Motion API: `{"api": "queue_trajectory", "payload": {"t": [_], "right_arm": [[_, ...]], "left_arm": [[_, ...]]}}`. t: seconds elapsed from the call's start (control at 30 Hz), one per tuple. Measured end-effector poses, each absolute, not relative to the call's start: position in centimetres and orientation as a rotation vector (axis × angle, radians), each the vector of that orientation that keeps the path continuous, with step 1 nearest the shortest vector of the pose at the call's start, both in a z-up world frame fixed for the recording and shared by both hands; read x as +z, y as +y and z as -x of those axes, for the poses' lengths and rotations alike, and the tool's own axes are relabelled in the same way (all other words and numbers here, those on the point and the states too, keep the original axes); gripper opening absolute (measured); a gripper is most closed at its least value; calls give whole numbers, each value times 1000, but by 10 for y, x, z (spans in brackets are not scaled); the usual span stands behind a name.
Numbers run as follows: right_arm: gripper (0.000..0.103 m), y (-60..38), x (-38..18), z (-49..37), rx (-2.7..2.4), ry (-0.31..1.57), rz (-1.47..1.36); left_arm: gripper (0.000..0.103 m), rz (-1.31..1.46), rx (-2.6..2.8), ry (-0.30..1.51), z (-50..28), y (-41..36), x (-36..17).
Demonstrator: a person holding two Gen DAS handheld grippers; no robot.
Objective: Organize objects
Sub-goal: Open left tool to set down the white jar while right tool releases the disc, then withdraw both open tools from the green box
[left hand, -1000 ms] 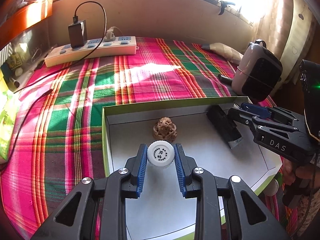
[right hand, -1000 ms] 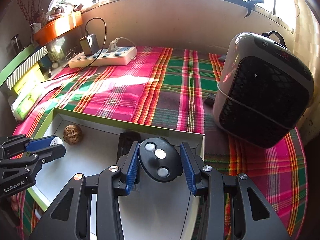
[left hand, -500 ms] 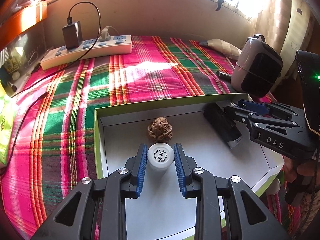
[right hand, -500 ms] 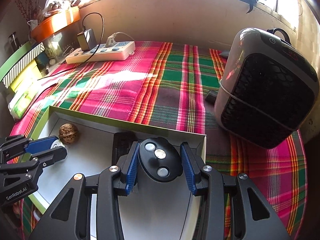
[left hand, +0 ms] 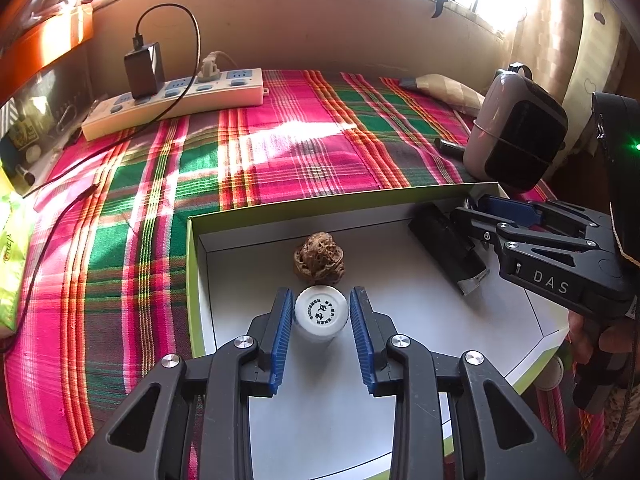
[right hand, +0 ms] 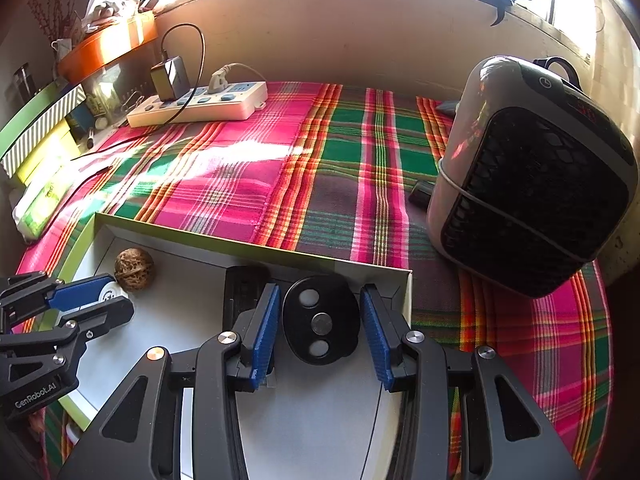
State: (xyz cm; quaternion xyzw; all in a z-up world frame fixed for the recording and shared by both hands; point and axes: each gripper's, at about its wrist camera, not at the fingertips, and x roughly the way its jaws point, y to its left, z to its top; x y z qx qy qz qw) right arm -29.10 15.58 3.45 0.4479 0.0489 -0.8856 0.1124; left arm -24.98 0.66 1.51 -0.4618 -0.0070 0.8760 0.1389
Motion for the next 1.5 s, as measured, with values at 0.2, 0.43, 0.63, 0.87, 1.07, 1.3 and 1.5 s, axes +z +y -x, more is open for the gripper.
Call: {"api": "queue_trajectory", "payload": {"t": [0.2,0.43,0.63,0.87,1.07,1.3,1.5], "right_arm": [[42,156,34,292,-2600,148,-1316],[42,156,33,291,-2599,147,-1321],[47,156,35,288,-2595,129,-1309],[48,154,42,278,-2602,106,-1274],[48,154,48,266,-2607,92,-1257],[48,156,56,246,-2625,75,-1226],[48,160,64,224,-2643,54,-1188]], "left_arm": [[34,1335,2527,-19,249,8,15],[40,1334,2528,-28,248,8,18],[42,1324,2532,-34,244,7,21],[42,1295,2541,-29,234,6,31],[42,1277,2551,-29,222,5,37],[42,1256,2572,-54,207,0,42],[42,1231,2588,-59,190,-4,49]]}}
